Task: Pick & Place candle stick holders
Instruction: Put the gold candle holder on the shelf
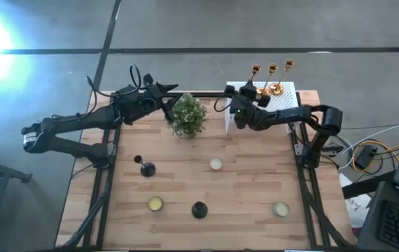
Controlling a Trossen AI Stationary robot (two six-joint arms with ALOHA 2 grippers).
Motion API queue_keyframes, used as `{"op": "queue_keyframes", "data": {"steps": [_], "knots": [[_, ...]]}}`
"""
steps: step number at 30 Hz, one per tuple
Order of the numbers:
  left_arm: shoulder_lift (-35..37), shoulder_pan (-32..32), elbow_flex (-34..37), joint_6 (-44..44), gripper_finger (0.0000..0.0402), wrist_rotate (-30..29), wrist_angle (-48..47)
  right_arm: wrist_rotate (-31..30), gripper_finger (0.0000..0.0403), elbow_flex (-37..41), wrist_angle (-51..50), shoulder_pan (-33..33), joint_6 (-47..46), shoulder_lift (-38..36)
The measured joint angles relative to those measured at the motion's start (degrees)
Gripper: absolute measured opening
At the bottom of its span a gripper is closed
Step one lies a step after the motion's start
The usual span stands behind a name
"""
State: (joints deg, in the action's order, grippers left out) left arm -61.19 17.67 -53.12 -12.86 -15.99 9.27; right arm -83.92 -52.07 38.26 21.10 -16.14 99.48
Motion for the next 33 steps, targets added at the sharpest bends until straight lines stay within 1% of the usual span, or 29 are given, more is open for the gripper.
{"op": "queue_keyframes", "data": {"steps": [16, 27, 33], "knots": [[0.0, 0.0, 0.0, 0.0, 0.0179, 0.02, -0.18, 2.21, 0.0011, -0.26, -0.07, 2.82, 1.3, -0.02], [0.0, -0.03, -0.04, 0.98, 0.0179, 0.02, -0.31, 5.33, 0.0011, -0.28, -0.07, 4.87, 1.76, -0.04], [0.0, -0.02, -0.04, 1.01, 0.0179, 0.02, -0.35, 5.59, 0.0011, -0.28, -0.07, 5.31, 2.53, -0.04]]}}
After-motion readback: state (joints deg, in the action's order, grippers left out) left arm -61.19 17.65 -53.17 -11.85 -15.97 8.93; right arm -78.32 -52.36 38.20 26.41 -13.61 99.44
